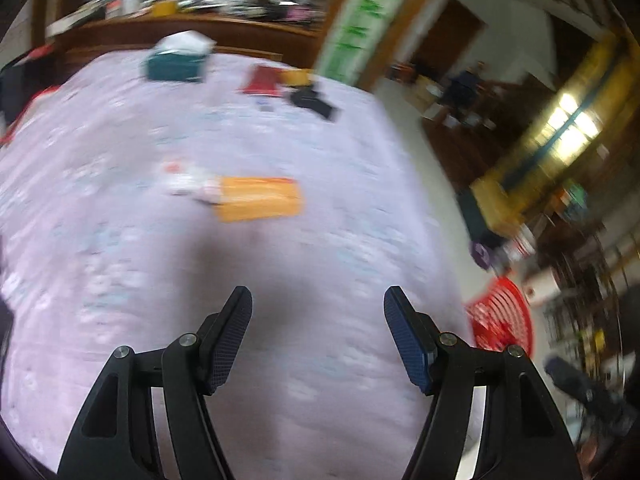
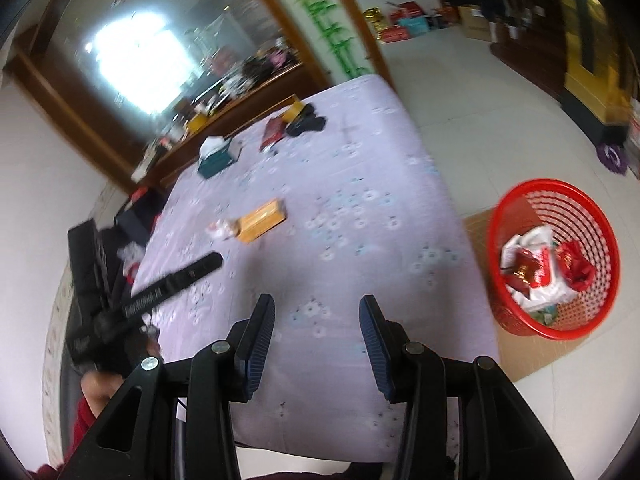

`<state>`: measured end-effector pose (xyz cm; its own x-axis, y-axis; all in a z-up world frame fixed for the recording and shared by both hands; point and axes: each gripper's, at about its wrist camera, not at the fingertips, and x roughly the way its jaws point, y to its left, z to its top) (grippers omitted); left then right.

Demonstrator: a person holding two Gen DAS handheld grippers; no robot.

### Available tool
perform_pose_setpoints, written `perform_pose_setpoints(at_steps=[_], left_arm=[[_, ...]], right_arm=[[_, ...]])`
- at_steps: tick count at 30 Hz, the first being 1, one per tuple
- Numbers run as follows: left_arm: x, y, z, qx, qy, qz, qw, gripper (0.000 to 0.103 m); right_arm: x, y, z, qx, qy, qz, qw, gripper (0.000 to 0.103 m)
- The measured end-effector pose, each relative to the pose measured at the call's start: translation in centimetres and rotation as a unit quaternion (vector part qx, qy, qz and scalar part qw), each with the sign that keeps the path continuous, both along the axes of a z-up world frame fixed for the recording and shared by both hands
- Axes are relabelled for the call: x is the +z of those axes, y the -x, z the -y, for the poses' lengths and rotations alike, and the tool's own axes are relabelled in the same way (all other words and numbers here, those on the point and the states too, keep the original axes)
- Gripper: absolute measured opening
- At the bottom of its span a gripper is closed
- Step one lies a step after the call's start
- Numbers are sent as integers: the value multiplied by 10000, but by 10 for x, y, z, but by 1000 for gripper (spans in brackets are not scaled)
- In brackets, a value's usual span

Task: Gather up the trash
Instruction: 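Move both open tools back over the table, then grasp the white plastic bag with the left tool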

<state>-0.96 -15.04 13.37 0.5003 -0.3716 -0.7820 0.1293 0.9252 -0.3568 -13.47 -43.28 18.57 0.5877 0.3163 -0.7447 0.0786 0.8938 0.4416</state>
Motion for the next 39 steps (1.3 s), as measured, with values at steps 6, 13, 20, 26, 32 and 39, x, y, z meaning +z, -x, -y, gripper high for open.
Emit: perform_pose_setpoints(at_steps=[6, 13, 20, 26, 32, 39], left_arm=[[-25, -52, -60, 957, 356, -582, 9931, 67], [-61, -116, -75, 1640, 827, -1144, 9763, 67], [-99, -170, -74, 2015, 744, -1546, 9643, 58], [-114, -188, -66, 1756, 630, -1645, 9686, 34], [-108, -159, -80, 1357, 348, -1400, 9802, 33], [-90, -91, -101, 984, -36, -990, 9902, 33]], right_arm=[[-7, -22, -27, 262, 188, -103, 9994, 48], [-11, -39, -35, 375, 323, -171, 9986, 48], [-18, -49, -18, 258, 536, -288, 9978, 48], [-22, -61, -3, 195, 591, -397, 9973, 48], [-19, -98, -17, 591, 514, -324, 9964, 48], [-55, -191, -71, 1470, 241, -529, 9874, 48]])
